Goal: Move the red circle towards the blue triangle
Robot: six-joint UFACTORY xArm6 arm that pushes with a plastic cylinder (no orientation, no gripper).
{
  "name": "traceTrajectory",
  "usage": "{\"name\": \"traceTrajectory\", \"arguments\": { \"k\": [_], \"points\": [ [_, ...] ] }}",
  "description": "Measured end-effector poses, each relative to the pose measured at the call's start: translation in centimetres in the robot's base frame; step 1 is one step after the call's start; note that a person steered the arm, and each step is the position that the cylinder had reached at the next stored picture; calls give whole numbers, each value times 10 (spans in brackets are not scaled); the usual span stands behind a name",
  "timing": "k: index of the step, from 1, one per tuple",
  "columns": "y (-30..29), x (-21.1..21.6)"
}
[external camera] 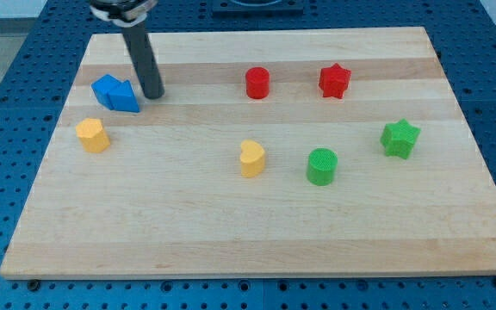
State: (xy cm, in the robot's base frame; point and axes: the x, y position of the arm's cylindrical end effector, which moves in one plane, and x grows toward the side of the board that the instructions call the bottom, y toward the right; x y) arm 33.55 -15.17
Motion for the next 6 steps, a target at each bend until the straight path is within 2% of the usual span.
{"name": "traceTrajectory", "arguments": {
  "k": [2,3,4,5,6],
  "points": [
    [100,-55],
    [176,-62],
    [206,-41],
    [169,-14],
    [104,9]
  ]
}}
